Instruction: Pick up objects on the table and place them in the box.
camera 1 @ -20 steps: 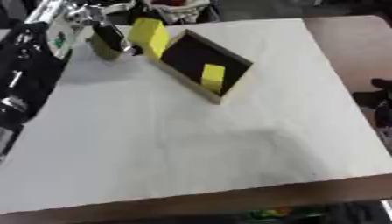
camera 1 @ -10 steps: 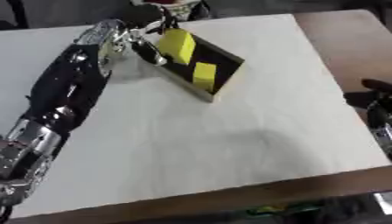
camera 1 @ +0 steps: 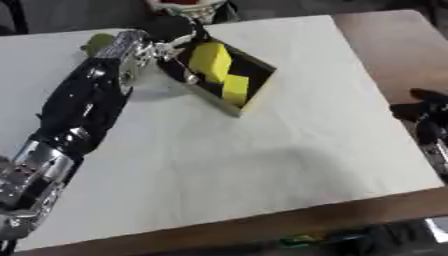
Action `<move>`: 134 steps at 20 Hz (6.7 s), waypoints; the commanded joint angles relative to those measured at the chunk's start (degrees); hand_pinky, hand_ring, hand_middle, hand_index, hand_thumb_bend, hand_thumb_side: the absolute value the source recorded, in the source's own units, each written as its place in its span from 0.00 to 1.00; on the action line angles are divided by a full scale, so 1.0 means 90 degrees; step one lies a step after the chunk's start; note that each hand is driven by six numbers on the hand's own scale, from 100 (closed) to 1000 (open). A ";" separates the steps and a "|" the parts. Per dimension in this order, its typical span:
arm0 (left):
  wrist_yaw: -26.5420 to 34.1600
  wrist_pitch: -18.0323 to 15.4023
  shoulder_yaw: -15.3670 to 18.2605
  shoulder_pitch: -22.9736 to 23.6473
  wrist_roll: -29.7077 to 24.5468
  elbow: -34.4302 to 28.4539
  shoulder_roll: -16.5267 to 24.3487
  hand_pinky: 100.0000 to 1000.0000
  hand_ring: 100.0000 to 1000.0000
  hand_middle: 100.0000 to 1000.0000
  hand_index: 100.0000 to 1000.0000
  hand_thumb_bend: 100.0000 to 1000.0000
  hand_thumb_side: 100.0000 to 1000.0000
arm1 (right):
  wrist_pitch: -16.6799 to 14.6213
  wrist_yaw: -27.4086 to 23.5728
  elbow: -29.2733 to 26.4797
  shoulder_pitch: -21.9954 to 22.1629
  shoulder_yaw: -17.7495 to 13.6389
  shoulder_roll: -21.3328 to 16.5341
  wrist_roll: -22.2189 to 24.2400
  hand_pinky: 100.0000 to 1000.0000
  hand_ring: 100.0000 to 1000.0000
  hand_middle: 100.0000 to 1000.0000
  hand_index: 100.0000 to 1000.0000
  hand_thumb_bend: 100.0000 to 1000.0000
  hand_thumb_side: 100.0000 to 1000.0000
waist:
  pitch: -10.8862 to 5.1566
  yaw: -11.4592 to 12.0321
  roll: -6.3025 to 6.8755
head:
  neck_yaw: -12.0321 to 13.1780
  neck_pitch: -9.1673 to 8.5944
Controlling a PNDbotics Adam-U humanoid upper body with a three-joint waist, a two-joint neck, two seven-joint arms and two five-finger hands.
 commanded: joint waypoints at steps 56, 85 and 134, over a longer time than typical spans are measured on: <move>0.0632 0.2177 0.1280 -0.0226 0.2552 0.0933 0.1187 0.51 0.41 0.38 0.63 0.00 0.08 | -0.0041 0.0008 0.0009 -0.0019 -0.0101 -0.0087 -0.0021 0.84 0.80 0.60 0.87 0.00 0.41 | -0.0071 0.0029 -0.0006 | -0.0152 -0.0016; 0.1067 0.0961 0.0361 0.0012 0.1235 -0.0361 0.0548 0.69 0.68 0.80 0.92 0.23 0.49 | -0.0051 -0.0013 0.0038 -0.0047 -0.0086 -0.0051 0.0037 0.84 0.80 0.60 0.87 0.00 0.41 | -0.0063 0.0017 -0.0053 | -0.0192 -0.0014; 0.6274 0.2130 0.1929 0.5841 0.1442 -0.6467 -0.0985 0.52 0.53 0.54 0.75 0.00 0.72 | 0.0003 0.0053 -0.0018 0.0077 -0.0268 -0.0055 -0.0207 0.84 0.80 0.60 0.87 0.00 0.41 | -0.0153 0.0893 -0.0098 | -0.0046 0.0031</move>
